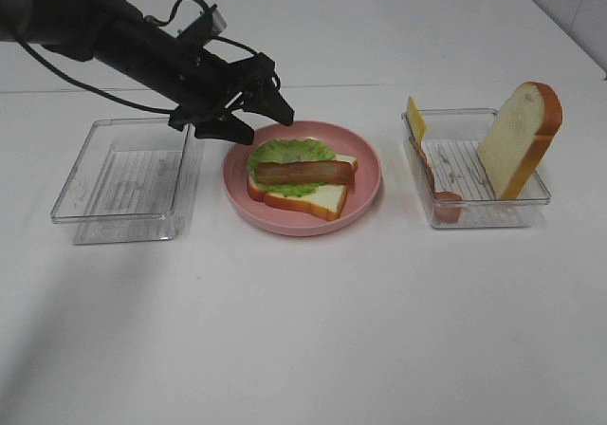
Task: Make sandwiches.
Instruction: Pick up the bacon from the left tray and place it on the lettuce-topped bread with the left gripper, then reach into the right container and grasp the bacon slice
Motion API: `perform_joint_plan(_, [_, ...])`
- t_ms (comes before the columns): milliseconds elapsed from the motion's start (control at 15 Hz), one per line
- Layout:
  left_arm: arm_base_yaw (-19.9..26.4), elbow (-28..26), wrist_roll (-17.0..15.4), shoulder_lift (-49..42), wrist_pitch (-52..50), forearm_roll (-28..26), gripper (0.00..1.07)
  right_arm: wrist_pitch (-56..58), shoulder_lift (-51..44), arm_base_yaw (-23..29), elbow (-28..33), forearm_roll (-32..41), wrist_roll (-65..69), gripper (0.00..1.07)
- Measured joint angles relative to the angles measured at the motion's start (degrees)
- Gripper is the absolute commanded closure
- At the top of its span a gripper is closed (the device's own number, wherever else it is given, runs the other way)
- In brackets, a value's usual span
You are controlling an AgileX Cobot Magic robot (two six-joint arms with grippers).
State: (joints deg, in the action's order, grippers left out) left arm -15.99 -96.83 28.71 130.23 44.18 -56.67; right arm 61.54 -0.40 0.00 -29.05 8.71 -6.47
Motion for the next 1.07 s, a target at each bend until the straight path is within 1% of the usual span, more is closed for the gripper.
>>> perform_joint_plan(133, [0.74,-0.17,-4.41,-4.87,0.29,11.23,0.35,0.0,0.0,0.0,0.0,0.0,0.0,0.27])
perform_joint_plan(267, [2.29,-0.17,-10.2,-9.74,2.41,23.49,0.35,0.0,0.0,0.0,0.0,0.0,0.0,0.27])
perform_joint_plan(333, [3.27,-0.17,-13.01,-12.72,4.81,29.79,0.35,0.0,0.0,0.0,0.0,0.0,0.0,0.27])
perform_joint_plan(467, [4.64,-0.17,-16.39,-18.33,10.89,40.34,0.35,0.0,0.0,0.0,0.0,0.0,0.0,0.27])
perform_joint_plan(533, [4.76,-0.17,-19.14,-23.26,16.27,47.9,0.35,0.0,0.0,0.0,0.0,0.0,0.0,0.27])
perform_joint_plan(600, [4.76,-0.17,-20.74,-26.53,19.19,51.34,0.35,0.0,0.0,0.0,0.0,0.0,0.0,0.27])
perform_joint_plan(667, [4.76,-0.17,-21.37,-27.85,20.74,53.0,0.35,0.0,0.0,0.0,0.0,0.0,0.0,0.27])
perform_joint_plan(733, [4.76,-0.17,-22.98,-31.0,23.15,55.35,0.35,0.0,0.0,0.0,0.0,0.0,0.0,0.27])
perform_joint_plan(800, [4.76,-0.17,-24.52,-34.72,24.64,57.12,0.35,0.0,0.0,0.0,0.0,0.0,0.0,0.27])
perform_joint_plan(867, [4.81,-0.06,-25.32,-38.73,24.81,57.64,0.35,0.0,0.0,0.0,0.0,0.0,0.0,0.27])
perform_joint_plan(933, [4.81,1.2,-25.95,-42.8,24.81,57.64,0.35,0.0,0.0,0.0,0.0,0.0,0.0,0.27])
perform_joint_plan(1067, [4.81,6.99,-26.93,-52.77,24.92,57.64,0.35,0.0,0.0,0.0,0.0,0.0,0.0,0.27])
